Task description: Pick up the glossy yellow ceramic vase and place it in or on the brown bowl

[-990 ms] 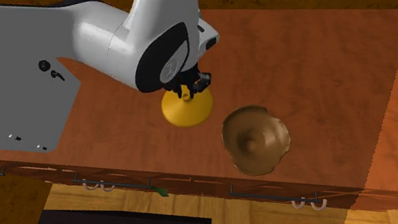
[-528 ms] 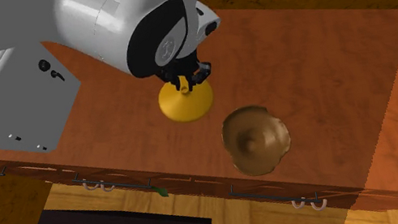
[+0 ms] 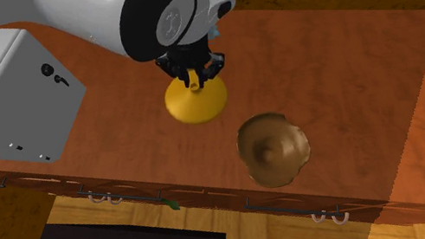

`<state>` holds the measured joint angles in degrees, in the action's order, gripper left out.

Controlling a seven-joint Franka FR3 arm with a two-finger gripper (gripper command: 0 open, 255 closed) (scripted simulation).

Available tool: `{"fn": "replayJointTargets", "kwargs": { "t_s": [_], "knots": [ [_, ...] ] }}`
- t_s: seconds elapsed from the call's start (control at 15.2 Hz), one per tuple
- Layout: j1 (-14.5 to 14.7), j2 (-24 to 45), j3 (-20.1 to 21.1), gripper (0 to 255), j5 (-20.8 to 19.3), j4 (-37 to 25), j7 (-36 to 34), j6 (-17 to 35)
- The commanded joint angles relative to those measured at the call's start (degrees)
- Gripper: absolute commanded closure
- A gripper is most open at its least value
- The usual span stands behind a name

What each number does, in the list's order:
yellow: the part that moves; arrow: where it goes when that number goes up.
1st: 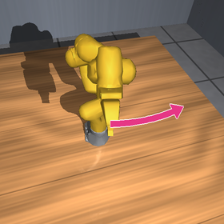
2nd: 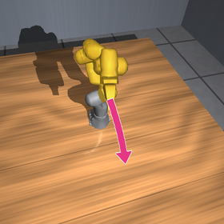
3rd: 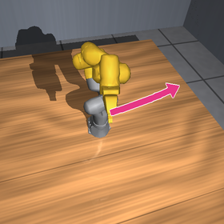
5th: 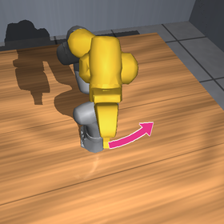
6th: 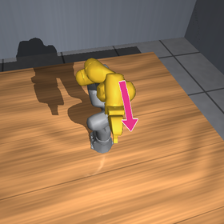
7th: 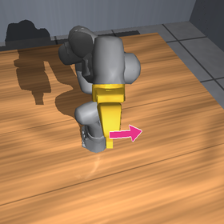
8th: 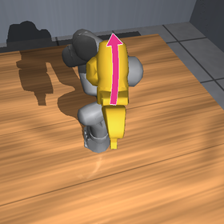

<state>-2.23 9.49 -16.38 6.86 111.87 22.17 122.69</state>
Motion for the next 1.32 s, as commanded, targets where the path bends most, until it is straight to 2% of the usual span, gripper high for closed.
{"fn": "replayJointTargets", "kwargs": {
  "t_s": [0.0,0.07,0.59,1.19,1.25],
  "knots": [
    [0.0,-0.7,-0.1,255,-0.3,-0.8,-0.2,-1.4],
    [0.0,-1.0,-0.1,255,-0.4,-1.1,-0.3,-2.1],
    [-6.0,-1.1,-4.4,255,0.2,-4.2,9.9,-6.1],
    [-13.5,3.1,-8.9,255,2.7,-13.0,21.8,-12.1],
    [-13.7,3.2,-8.9,255,2.7,-13.2,22.0,-12.2]
  ]
}}
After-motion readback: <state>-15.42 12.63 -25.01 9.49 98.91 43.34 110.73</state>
